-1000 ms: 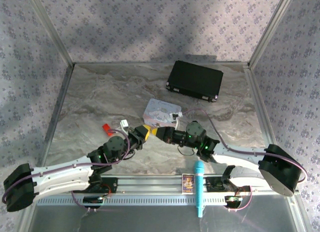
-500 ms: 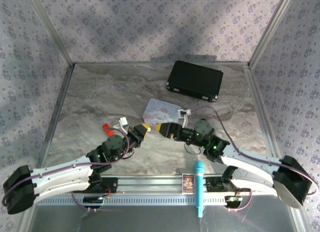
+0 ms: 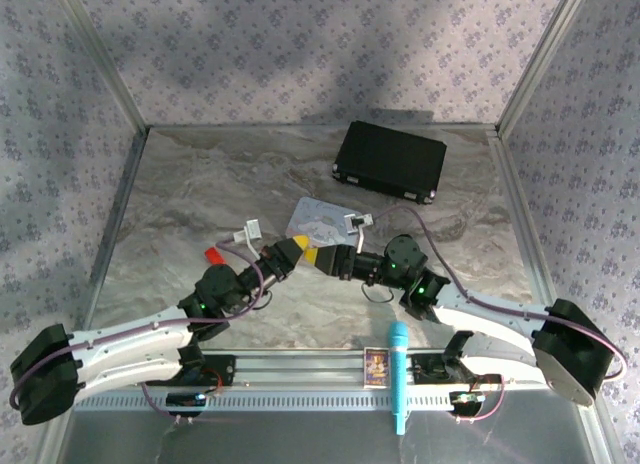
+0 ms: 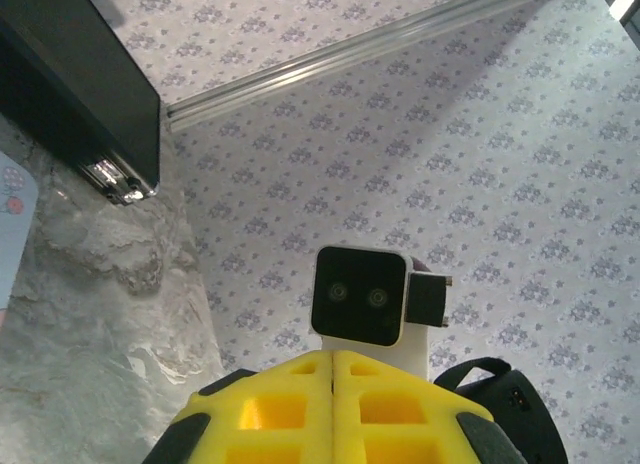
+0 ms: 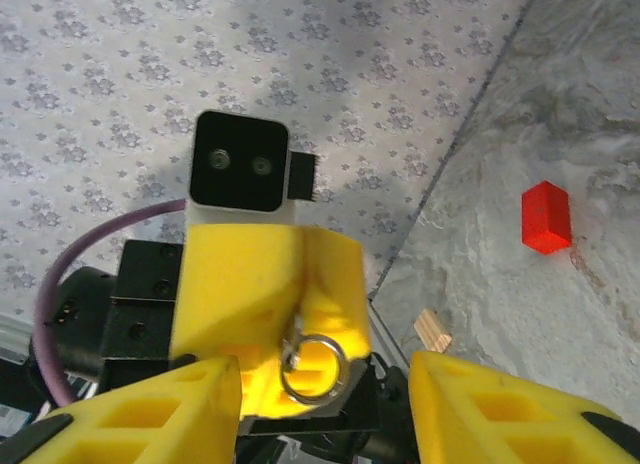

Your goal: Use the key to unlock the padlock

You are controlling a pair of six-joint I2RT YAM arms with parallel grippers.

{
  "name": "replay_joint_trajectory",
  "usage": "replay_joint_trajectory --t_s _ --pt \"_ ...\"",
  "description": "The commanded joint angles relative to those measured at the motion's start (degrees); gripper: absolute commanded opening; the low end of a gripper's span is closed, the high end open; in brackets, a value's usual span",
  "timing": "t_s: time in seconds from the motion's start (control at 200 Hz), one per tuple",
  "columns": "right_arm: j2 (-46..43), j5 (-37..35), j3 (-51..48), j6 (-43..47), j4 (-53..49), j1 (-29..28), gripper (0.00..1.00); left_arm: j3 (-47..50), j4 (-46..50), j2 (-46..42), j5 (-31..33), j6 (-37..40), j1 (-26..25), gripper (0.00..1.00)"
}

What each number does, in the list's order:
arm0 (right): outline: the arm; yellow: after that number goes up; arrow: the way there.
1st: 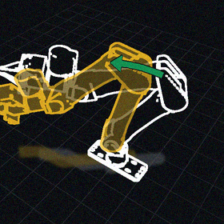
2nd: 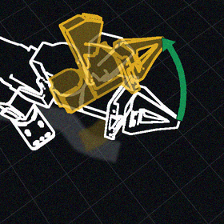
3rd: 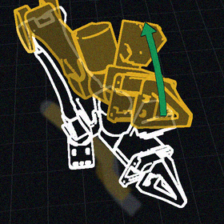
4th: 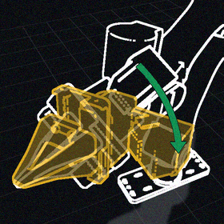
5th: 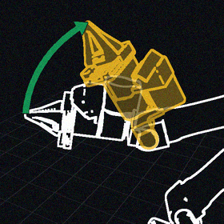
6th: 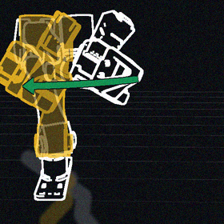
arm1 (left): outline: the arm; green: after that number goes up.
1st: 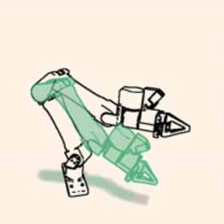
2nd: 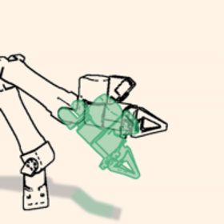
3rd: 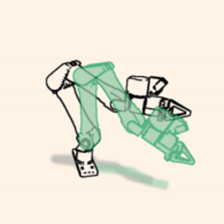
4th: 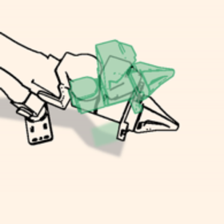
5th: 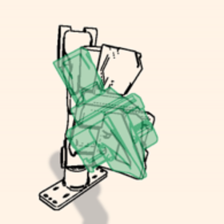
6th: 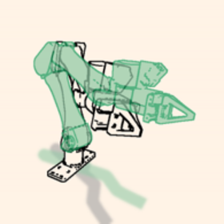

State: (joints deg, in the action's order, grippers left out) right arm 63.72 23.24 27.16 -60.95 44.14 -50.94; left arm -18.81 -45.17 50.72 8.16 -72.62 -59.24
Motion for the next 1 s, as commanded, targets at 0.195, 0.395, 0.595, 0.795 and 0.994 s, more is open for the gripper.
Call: replay_joint_trajectory --t_s 0.195,0.395,0.595,0.795,0.994 --pt "-3.2 -1.0 -0.9 0.0 2.7 2.2 0.28 -2.2 -4.5 0.5 -1.9 0.1 -0.1 0.0" --pt "-1.3 0.5 0.3 -0.4 3.1 2.0 0.2 -2.7 -4.7 0.8 -2.5 0.7 -0.4 0.0" --pt "-1.1 0.8 0.0 -0.7 3.4 1.6 0.13 -2.5 -4.5 1.2 -1.9 0.5 -0.3 0.0" --pt "-0.9 0.4 -0.8 -0.7 3.4 2.3 0.0 -2.5 -3.7 1.1 -2.0 0.5 -0.3 0.0" --pt "-3.4 0.9 -1.1 1.1 -1.3 2.7 0.0 -3.4 4.4 -2.8 0.4 1.5 -0.1 0.65"
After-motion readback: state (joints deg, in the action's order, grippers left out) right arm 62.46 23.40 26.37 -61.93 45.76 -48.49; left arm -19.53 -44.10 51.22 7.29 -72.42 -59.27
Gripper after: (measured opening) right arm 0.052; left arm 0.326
